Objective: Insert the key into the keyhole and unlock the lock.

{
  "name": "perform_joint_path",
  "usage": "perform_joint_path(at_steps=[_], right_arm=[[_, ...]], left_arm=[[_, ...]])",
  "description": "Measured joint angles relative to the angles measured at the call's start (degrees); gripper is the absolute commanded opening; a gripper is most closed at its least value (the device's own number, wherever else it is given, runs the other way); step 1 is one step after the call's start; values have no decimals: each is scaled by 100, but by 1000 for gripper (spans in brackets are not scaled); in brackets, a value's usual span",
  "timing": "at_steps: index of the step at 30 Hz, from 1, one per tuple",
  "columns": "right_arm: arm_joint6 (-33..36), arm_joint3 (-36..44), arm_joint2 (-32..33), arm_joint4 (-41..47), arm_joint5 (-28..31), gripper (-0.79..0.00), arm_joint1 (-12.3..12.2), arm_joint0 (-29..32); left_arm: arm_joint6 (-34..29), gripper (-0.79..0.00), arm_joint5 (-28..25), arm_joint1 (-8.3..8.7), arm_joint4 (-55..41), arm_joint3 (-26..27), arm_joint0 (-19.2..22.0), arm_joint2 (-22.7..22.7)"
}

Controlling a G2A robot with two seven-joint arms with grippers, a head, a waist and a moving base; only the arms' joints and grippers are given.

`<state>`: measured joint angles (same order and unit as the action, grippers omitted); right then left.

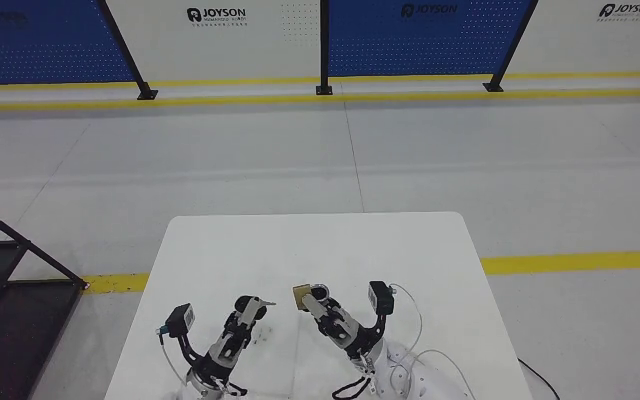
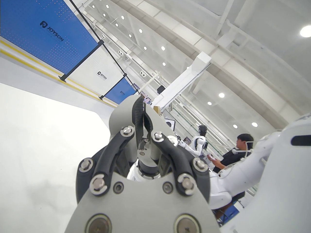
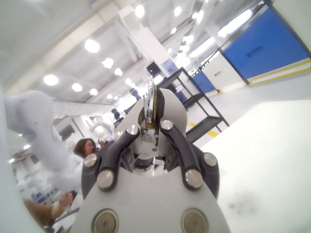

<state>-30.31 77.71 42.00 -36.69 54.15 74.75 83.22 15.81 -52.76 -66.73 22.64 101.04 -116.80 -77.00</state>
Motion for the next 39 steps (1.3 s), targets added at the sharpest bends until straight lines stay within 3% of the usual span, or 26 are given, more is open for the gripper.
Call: perform_joint_path(at_steps=[5,12,19,27,39], right_arm=[[-140,-65,-112,191,-28,-785,104,7],[-389,-194,-232,260,89,-785,265,-51],[-393,-204,-236,259,91,-785,273,-57],[-393,-204,-236,259,91,-785,273,-57],[-393,-204,-236,259,91,-785,273,-57]], left_arm=[[535,-785,-532,-94,-197,-216,109,327],[1230,-785,-524,-222,195,-320,270,735],[2025,-785,-522,-370,818,-552,455,974],[3326,-785,-225,-590,2225,-735,522,1169],[3897,-785,326,-755,2692,-902,737,1413]])
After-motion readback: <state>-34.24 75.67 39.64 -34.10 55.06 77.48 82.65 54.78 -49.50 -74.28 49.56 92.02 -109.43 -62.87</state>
